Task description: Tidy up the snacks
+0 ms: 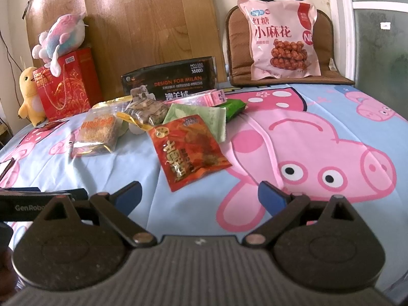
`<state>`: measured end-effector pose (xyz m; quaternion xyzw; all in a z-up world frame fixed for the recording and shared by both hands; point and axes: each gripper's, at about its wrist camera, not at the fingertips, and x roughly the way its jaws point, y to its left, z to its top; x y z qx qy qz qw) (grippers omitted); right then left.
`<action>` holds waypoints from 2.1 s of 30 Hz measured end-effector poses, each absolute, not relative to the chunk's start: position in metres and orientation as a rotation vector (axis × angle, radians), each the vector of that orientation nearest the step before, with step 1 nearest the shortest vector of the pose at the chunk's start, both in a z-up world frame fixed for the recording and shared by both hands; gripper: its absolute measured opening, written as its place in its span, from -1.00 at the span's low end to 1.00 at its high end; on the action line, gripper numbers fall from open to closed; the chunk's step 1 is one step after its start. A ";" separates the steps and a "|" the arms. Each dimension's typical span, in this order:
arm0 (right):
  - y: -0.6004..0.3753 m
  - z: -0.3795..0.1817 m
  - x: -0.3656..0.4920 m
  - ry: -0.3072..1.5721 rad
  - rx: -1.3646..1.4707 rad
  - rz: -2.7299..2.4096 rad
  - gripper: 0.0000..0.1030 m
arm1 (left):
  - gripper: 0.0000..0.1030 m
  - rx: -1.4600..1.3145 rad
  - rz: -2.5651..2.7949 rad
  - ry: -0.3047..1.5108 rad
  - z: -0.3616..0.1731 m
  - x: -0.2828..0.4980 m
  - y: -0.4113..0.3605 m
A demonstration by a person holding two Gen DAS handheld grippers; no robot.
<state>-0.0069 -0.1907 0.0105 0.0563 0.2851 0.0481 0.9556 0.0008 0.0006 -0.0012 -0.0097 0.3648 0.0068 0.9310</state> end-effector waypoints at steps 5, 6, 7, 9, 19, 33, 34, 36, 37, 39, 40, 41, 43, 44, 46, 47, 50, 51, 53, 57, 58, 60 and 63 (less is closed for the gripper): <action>-0.191 0.011 -0.006 0.581 0.115 0.098 0.92 | 1.00 -0.014 0.011 0.745 -0.002 0.001 0.000; -0.192 0.010 -0.006 0.581 0.116 0.098 0.92 | 1.00 -0.014 0.011 0.745 -0.002 0.001 0.000; -0.191 0.010 -0.007 0.581 0.116 0.098 0.92 | 1.00 -0.014 0.011 0.744 -0.002 0.001 0.000; -0.191 0.010 -0.007 0.581 0.115 0.099 0.92 | 1.00 -0.014 0.011 0.744 -0.002 0.001 0.000; -0.191 0.010 -0.007 0.583 0.115 0.099 0.92 | 1.00 -0.017 0.009 0.741 -0.002 0.000 0.000; -0.191 0.010 -0.007 0.584 0.116 0.099 0.92 | 1.00 -0.018 0.007 0.736 -0.002 0.000 0.000; -0.191 0.010 -0.007 0.585 0.116 0.099 0.92 | 1.00 -0.018 0.007 0.736 -0.002 0.000 0.000; -0.191 0.010 -0.007 0.584 0.116 0.099 0.92 | 1.00 -0.020 0.006 0.735 -0.002 0.000 0.000; -0.191 0.010 -0.006 0.584 0.115 0.099 0.92 | 1.00 -0.020 0.006 0.735 -0.002 0.000 0.000; -0.191 0.010 -0.006 0.584 0.115 0.099 0.92 | 1.00 -0.021 0.005 0.734 -0.002 0.000 0.000; -0.191 0.010 -0.006 0.584 0.115 0.099 0.92 | 1.00 -0.022 0.006 0.734 -0.002 0.000 0.000; -0.191 0.010 -0.006 0.584 0.115 0.099 0.92 | 1.00 -0.022 0.006 0.733 -0.002 0.000 0.000; -0.191 0.010 -0.006 0.585 0.115 0.099 0.92 | 1.00 -0.022 0.006 0.733 -0.002 0.000 0.000; -0.191 0.011 -0.006 0.583 0.115 0.099 0.92 | 1.00 -0.023 0.005 0.732 -0.002 0.000 0.000; -0.191 0.011 -0.006 0.581 0.114 0.099 0.92 | 1.00 -0.020 0.005 0.732 -0.002 0.000 0.000; -0.191 0.010 -0.006 0.581 0.113 0.100 0.92 | 1.00 -0.019 0.005 0.732 -0.002 0.000 0.000; -0.190 0.009 -0.006 0.582 0.112 0.101 0.92 | 1.00 -0.018 0.005 0.732 -0.002 0.000 -0.001; -0.190 0.009 -0.007 0.582 0.111 0.101 0.92 | 1.00 -0.017 0.005 0.732 -0.002 0.000 -0.001; -0.190 0.010 -0.006 0.582 0.112 0.101 0.92 | 1.00 -0.017 0.005 0.732 -0.002 0.000 -0.001; -0.190 0.010 -0.006 0.580 0.110 0.101 0.92 | 1.00 -0.013 0.004 0.733 -0.002 0.001 -0.001; -0.190 0.011 -0.006 0.578 0.110 0.103 0.92 | 1.00 -0.013 0.004 0.733 -0.002 0.002 -0.001; -0.190 0.011 -0.006 0.577 0.110 0.105 0.91 | 1.00 -0.012 0.005 0.733 -0.002 0.002 -0.001; -0.191 0.012 -0.005 0.577 0.112 0.109 0.88 | 1.00 -0.013 0.003 0.732 -0.002 0.002 -0.001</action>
